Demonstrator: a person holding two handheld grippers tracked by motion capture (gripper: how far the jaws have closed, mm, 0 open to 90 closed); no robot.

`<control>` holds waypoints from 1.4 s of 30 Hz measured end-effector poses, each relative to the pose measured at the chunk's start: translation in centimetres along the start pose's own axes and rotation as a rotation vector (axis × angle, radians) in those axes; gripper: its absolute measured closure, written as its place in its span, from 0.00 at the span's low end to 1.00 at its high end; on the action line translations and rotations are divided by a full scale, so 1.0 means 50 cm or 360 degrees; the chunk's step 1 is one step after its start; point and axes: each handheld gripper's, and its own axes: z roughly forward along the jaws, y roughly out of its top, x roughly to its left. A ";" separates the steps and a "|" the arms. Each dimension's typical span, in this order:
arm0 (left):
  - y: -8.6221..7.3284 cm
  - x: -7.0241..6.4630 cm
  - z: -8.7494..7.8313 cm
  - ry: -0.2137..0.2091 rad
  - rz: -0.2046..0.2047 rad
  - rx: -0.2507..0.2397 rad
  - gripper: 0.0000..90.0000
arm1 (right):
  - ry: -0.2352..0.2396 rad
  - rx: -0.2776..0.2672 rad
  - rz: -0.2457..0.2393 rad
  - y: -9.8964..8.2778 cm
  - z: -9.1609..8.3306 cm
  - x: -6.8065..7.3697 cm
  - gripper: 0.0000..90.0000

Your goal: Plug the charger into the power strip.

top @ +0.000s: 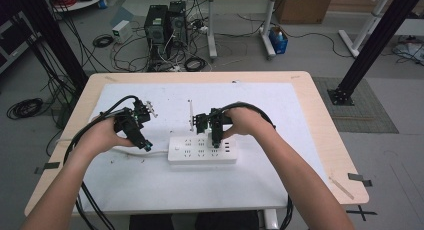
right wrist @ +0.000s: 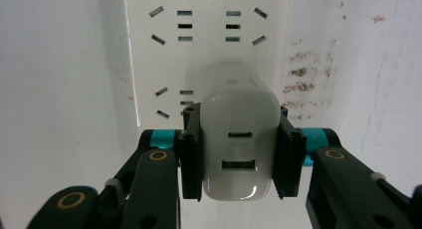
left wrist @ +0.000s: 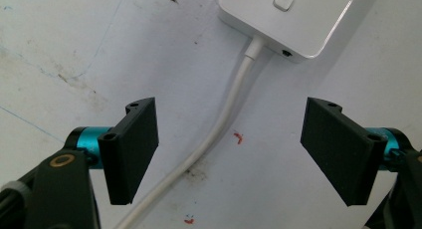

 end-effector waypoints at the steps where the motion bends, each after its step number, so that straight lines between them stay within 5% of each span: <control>1: 0.001 -0.001 -0.001 -0.0002 0.0008 0.0001 0.25 | -0.0008 -0.0003 0.0007 0.003 0.002 -0.001 0.70; 9: 0.001 0.001 -0.007 0.0001 0.0025 -0.0014 0.25 | 0.0023 -0.0051 0.0018 0.001 0.011 -0.008 0.69; 11: 0.000 0.005 -0.006 0.0006 0.0023 -0.0017 0.25 | 0.0015 -0.0058 -0.0008 -0.007 0.014 -0.004 0.50; 12: 0.000 0.007 -0.005 0.0003 0.0016 -0.0029 0.25 | 0.0019 -0.0078 0.0080 -0.013 0.010 -0.005 0.37; 16: 0.000 0.013 -0.002 0.0019 0.0010 -0.0019 0.25 | 0.0061 -0.0274 0.0442 -0.067 -0.032 -0.020 0.27; 17: 0.001 0.017 -0.003 0.0033 0.0002 -0.0014 0.25 | 0.0047 -0.0282 0.0520 -0.081 -0.041 -0.023 0.25; 19: 0.002 0.020 -0.002 0.0027 -0.0024 -0.0018 0.25 | -0.0002 -0.0296 0.0803 -0.138 -0.068 -0.028 0.25; 20: 0.002 0.020 -0.002 0.0027 -0.0024 -0.0018 0.25 | -0.0002 -0.0296 0.0803 -0.138 -0.068 -0.028 0.25; 21: 0.004 0.026 -0.003 0.0028 -0.0043 -0.0015 0.25 | 0.0003 -0.0306 0.0891 -0.157 -0.075 -0.029 0.25; 22: 0.004 0.028 -0.004 0.0040 -0.0056 -0.0013 0.25 | -0.0024 -0.0299 0.1131 -0.212 -0.091 -0.029 0.25; 26: 0.006 0.036 -0.015 0.0071 -0.0080 -0.0006 0.22 | -0.0037 -0.0285 0.1511 -0.309 -0.110 -0.028 0.22; 31: 0.014 0.038 -0.043 0.0103 -0.0090 -0.0049 0.21 | -0.0069 -0.0276 0.1695 -0.386 -0.127 -0.012 0.22; 42: 0.027 0.026 -0.060 0.0131 -0.0060 -0.0056 0.21 | -0.0084 -0.0303 0.1728 -0.415 -0.140 0.004 0.22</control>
